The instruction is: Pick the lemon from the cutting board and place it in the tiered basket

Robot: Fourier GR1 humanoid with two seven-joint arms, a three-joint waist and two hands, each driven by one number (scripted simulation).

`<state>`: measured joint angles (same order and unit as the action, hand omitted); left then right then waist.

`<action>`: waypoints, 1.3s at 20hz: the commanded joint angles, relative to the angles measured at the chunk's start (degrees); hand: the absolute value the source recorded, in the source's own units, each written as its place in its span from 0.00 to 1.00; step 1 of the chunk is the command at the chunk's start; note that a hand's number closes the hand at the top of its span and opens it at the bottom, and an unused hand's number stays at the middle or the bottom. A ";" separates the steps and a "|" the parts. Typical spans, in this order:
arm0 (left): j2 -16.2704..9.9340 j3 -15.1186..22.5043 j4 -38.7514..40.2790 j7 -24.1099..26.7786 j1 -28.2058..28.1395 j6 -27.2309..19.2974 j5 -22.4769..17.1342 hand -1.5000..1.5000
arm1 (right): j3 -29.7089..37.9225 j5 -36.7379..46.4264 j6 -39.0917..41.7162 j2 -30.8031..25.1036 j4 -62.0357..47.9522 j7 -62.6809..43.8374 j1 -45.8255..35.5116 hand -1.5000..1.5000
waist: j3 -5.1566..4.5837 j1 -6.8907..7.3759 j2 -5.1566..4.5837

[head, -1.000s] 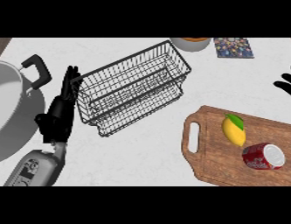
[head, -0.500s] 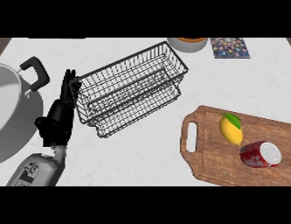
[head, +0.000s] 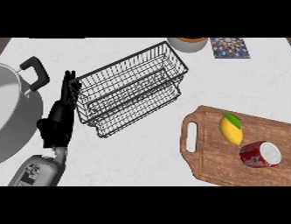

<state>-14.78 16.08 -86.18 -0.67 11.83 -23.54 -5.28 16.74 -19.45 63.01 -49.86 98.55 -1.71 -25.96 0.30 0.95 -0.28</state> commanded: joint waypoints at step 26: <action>3.89 0.31 -1.17 0.73 -3.86 2.01 5.03 0.50 | -18.48 48.99 -18.62 -5.68 2.16 34.50 11.57 0.00 | -0.25 -0.59 0.18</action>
<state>-12.56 14.31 -87.52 -0.62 9.40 -21.53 -2.13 -0.58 24.46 45.18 -53.82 103.46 22.02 -14.90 0.10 0.59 -0.11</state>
